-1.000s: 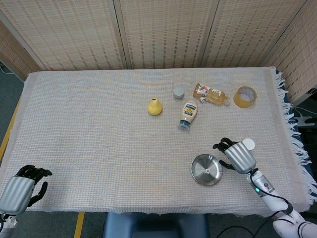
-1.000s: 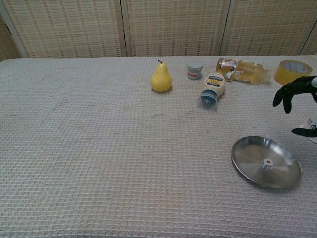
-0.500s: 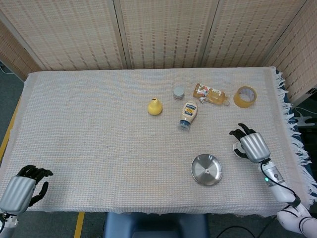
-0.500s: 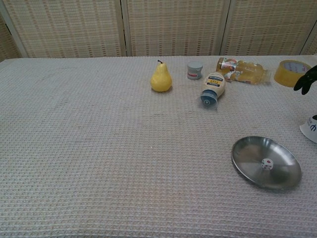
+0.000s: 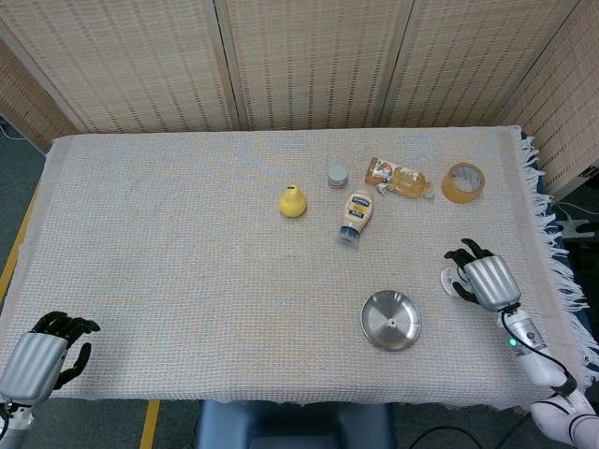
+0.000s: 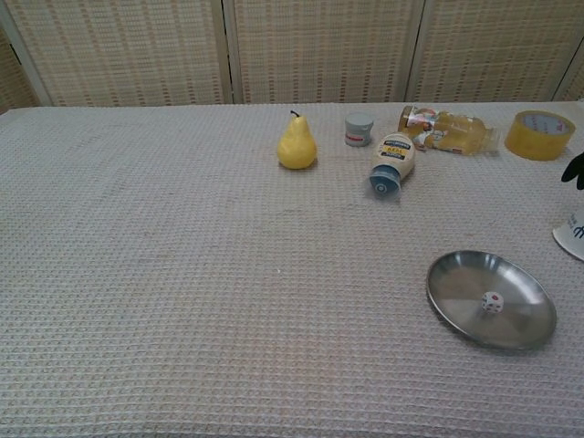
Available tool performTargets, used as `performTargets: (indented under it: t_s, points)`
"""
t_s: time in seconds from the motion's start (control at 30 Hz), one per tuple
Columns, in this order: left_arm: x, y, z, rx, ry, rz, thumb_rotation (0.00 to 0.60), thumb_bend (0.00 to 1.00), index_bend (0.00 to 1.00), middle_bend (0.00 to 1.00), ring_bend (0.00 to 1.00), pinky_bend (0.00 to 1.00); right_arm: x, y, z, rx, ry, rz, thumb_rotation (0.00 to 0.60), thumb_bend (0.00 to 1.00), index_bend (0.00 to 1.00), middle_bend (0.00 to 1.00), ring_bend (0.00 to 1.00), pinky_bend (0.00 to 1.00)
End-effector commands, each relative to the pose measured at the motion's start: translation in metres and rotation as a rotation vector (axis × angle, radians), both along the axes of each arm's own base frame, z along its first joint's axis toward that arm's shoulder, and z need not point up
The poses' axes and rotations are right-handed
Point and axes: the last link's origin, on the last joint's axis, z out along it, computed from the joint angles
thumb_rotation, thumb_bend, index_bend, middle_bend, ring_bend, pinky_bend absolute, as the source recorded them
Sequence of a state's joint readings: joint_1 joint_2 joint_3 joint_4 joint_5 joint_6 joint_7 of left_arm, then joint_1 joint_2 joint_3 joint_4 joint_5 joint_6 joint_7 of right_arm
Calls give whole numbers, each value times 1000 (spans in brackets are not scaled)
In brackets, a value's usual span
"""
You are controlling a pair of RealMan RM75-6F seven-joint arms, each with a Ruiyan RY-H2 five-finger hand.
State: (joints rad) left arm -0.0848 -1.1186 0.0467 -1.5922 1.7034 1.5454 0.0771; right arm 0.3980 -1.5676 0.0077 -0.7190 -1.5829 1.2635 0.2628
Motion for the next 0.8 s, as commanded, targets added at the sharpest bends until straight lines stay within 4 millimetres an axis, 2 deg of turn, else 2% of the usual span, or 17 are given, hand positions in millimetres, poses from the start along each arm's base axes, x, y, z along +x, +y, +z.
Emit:
performTargets:
  t_s: [0.03, 0.17, 0.23, 0.43, 0.5, 0.7, 0.8]
  points:
    - [0, 0, 0, 0, 0, 0, 600, 514, 405, 435, 372, 266, 0, 0, 1, -10, -9, 7, 600, 217, 287, 327, 136, 452]
    - [0, 0, 0, 0, 0, 2, 600, 513, 405, 436, 371, 266, 3, 0, 2, -17, -21, 25, 600, 155, 275, 313, 132, 421]
    - [0, 0, 0, -1, 1, 2, 600, 513, 404, 437, 371, 265, 4, 1, 3, -15, -36, 33, 600, 122, 265, 299, 125, 370]
    - [0, 0, 0, 1, -1, 0, 600, 512, 405, 438, 371, 265, 0, 4, 3, -6, -15, 15, 600, 117, 252, 277, 105, 190]
    - [0, 0, 1, 2, -2, 0, 600, 513, 405, 439, 371, 265, -3, 5, 3, -2, -6, -1, 600, 117, 249, 275, 101, 166]
    - [0, 0, 0, -1, -1, 1, 600, 513, 404, 439, 371, 263, -9, 6, 1, 3, 6, -33, 600, 123, 259, 275, 100, 165]
    - [0, 0, 0, 0, 0, 1, 600, 513, 404, 440, 372, 264, -11, 4, -1, 5, 4, -46, 600, 171, 273, 273, 100, 194]
